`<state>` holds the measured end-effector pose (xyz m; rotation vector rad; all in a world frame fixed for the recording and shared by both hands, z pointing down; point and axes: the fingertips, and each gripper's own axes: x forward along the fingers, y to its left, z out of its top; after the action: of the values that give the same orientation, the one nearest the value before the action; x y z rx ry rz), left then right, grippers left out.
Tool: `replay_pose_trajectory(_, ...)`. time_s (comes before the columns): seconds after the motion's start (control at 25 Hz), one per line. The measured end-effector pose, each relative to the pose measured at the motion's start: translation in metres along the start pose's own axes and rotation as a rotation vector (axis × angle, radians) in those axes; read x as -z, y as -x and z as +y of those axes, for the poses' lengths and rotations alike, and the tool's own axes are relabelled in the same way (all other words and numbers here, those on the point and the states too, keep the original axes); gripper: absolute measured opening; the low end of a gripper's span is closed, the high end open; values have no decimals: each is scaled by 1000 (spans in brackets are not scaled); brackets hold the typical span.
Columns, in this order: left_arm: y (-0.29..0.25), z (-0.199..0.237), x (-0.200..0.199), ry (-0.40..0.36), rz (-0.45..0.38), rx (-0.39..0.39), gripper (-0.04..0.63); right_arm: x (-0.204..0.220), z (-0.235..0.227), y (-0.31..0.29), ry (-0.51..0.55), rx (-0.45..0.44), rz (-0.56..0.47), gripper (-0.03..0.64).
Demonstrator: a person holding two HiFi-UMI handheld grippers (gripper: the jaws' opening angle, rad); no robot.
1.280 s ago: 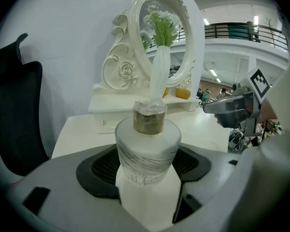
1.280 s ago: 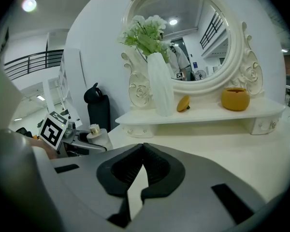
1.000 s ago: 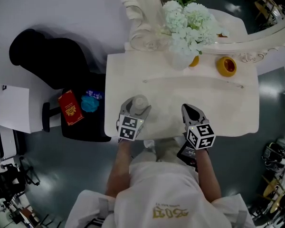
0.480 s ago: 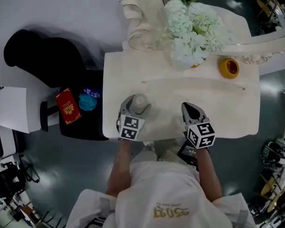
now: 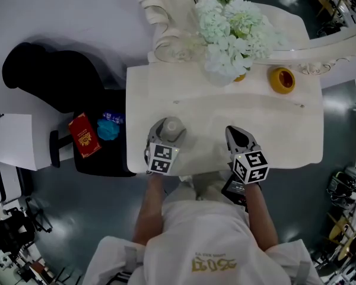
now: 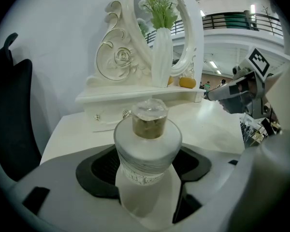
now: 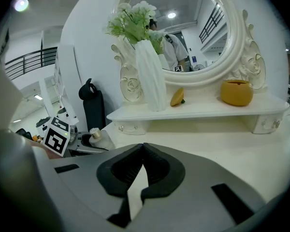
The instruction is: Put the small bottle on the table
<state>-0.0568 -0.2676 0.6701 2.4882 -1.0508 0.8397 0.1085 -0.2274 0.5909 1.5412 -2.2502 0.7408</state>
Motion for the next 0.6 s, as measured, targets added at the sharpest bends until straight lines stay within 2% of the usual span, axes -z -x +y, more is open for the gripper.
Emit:
replay_pose_trajectory(0.24, -2, 0, 5, 81, 20, 23, 368, -8, 6, 8, 18, 1, -22, 12)
replay_pose_trajectory(0.4, 6, 2, 13, 103, 26, 5, 374, -13, 12, 17, 32, 4, -43, 12)
replay_pose_trajectory(0.6, 24, 6, 14, 141, -7, -27, 368, -16, 22, 26, 41, -5, -70, 12)
